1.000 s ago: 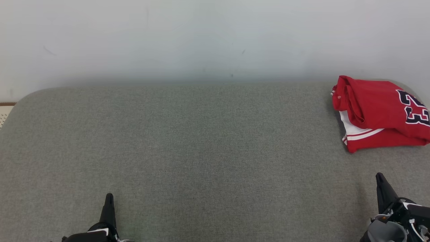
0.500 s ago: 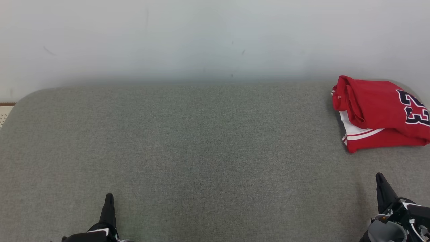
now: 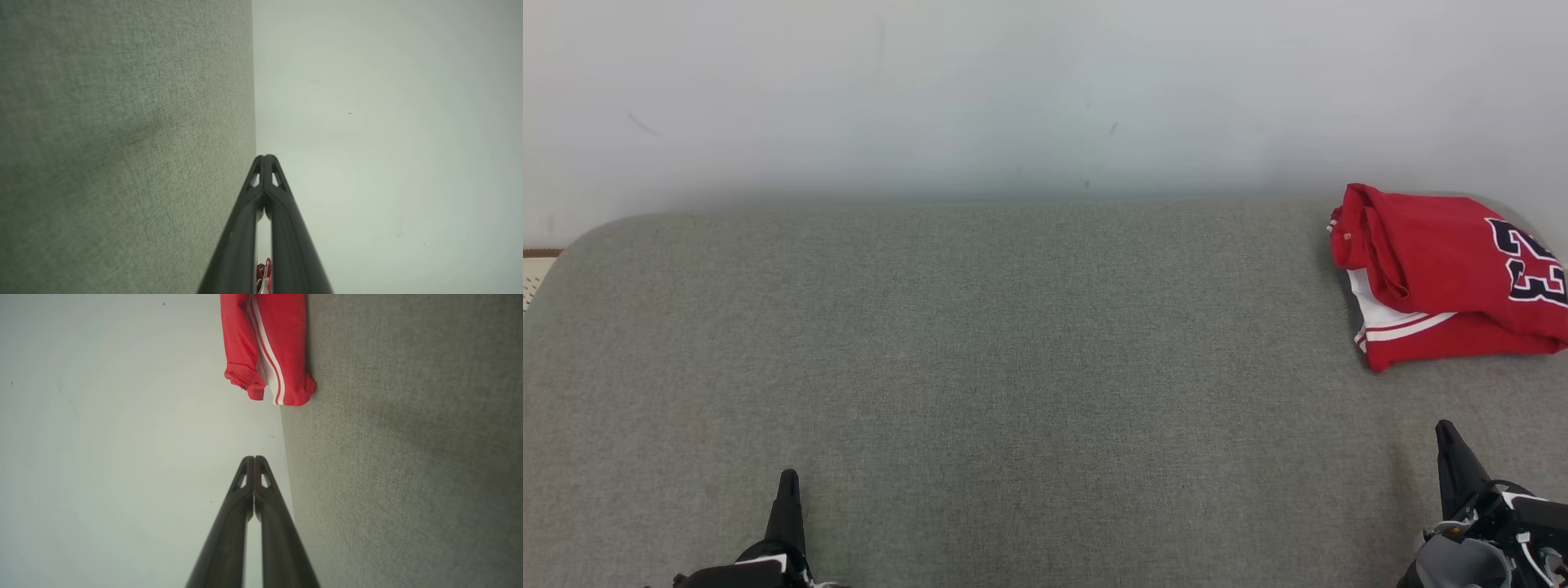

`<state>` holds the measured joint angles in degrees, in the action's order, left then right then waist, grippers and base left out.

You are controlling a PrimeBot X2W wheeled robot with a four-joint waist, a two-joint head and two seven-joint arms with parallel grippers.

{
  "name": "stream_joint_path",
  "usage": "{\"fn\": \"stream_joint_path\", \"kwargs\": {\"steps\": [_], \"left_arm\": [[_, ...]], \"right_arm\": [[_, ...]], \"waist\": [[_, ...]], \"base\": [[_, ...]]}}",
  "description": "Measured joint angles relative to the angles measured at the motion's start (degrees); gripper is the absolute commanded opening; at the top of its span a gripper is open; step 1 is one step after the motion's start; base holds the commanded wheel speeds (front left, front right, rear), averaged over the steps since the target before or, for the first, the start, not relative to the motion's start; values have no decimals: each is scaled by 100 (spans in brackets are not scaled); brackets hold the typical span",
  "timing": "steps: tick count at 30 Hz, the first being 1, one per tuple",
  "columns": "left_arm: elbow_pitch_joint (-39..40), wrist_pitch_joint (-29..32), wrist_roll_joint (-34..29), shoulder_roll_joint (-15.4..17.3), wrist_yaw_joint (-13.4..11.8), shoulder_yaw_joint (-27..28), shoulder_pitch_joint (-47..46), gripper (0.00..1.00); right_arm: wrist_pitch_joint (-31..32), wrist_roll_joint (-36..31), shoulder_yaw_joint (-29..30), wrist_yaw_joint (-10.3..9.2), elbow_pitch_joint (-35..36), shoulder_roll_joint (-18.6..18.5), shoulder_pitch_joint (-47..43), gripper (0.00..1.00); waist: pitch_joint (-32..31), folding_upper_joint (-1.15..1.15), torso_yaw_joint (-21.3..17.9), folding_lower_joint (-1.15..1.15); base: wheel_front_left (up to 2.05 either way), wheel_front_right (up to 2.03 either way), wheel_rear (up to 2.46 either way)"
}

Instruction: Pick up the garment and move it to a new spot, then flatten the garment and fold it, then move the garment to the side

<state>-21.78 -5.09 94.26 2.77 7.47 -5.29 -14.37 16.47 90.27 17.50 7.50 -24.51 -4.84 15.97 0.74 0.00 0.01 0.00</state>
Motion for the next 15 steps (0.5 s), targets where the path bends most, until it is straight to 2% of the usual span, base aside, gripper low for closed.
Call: {"fn": "stream_joint_path", "kwargs": {"steps": [15], "left_arm": [[0,0,0,0,0,0,-1,0]], "right_arm": [[10,-4,11,0,0,7,1,0]], "waist": [[0,0,0,0]], "base": [[0,0,0]]}}
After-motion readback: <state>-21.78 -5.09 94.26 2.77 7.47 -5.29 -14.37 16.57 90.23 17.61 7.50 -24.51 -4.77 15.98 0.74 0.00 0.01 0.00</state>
